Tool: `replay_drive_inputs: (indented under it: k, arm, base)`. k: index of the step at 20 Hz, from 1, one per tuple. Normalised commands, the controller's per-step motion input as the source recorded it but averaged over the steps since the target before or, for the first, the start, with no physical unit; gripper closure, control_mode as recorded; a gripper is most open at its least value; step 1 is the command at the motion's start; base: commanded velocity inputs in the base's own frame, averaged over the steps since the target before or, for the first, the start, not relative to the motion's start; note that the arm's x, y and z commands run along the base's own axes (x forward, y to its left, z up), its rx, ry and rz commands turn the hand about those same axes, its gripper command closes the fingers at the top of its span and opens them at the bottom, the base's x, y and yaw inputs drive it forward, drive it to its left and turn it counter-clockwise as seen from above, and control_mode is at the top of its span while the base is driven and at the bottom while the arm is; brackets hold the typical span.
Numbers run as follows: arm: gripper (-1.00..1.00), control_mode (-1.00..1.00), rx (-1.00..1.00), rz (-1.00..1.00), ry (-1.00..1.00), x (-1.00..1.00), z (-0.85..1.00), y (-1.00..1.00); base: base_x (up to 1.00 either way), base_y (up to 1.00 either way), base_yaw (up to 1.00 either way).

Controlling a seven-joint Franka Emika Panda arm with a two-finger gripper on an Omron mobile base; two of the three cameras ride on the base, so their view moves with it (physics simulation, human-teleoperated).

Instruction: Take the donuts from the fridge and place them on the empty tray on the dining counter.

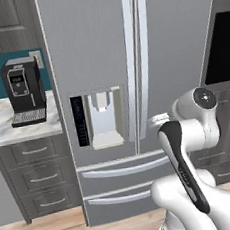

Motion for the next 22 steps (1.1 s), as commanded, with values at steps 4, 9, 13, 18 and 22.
replay_drive_inputs:
  k: [4,9,13,18,22]
  arm:
    - [-1.00,-1.00,0.04,0.00,-0.20,0.54,-0.01,-0.29]
    - [-1.00,-1.00,0.01,-0.03,-0.15,0.64,0.09,-0.04]
    - [-1.00,-1.00,0.00,-0.09,-0.03,0.70,0.30,-0.15]
    - [-1.00,-1.00,0.00,-0.07,0.00,0.61,0.48,-0.26]
    - [-1.00,-1.00,0.00,0.00,-0.02,0.61,0.31,0.00]
  base:
    - [0.00,0.00,0.00]
    - [0.00,0.00,0.00]
    - [0.00,0.00,0.00]
    - [0.00,0.00,0.00]
    - [0.00,0.00,0.00]
